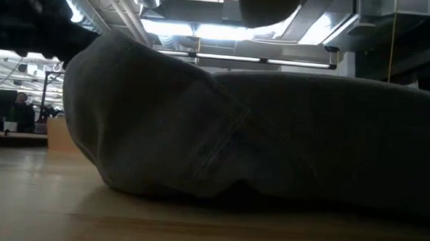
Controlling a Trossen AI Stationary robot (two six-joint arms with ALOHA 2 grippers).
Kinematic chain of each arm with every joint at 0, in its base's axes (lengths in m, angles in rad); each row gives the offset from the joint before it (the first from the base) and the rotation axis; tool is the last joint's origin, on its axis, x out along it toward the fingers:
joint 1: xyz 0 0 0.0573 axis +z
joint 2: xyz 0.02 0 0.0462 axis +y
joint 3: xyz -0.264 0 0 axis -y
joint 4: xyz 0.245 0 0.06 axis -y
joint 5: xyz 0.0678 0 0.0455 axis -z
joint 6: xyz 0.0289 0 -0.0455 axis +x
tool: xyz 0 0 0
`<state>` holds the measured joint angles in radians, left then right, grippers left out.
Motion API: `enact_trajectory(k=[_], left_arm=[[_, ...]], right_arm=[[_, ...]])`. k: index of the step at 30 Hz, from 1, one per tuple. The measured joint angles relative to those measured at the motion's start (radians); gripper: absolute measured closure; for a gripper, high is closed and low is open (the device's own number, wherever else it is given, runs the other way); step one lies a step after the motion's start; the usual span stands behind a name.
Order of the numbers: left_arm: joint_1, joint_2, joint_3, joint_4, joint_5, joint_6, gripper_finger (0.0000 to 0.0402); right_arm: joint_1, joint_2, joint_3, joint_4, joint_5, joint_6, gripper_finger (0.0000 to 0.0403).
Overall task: Pick & Place hat
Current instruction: Put the bottom brown cap into the green bin
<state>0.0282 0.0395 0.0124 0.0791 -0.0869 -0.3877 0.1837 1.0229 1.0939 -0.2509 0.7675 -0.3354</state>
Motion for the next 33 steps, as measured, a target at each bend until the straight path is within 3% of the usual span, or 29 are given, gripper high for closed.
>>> enact_trajectory(k=[4,13,19,25,33], left_arm=[[0.0,0.0,0.0,0.046,-0.026,-0.261,0.0384],[0.0,0.0,0.0,0.15,-0.066,-0.533,0.0384],[0.0,0.0,0.0,0.166,-0.155,-0.493,0.0384],[0.0,0.032,0.037,0.206,-0.093,-0.358,0.0375],[0.0,0.278,0.272,0.156,-0.188,-0.019,0.0309]], right_arm=[[0.0,0.041,0.0,0.007,0.008,0.078,0.0384],[0.0,0.201,0.0,0.032,0.031,0.232,0.0383],[-0.01,0.263,0.0,0.059,0.031,0.223,0.0381],[-0.059,0.262,0.0,0.044,-0.03,0.215,0.0379],[-0.139,0.258,0.0,0.044,-0.16,0.059,0.0378]])
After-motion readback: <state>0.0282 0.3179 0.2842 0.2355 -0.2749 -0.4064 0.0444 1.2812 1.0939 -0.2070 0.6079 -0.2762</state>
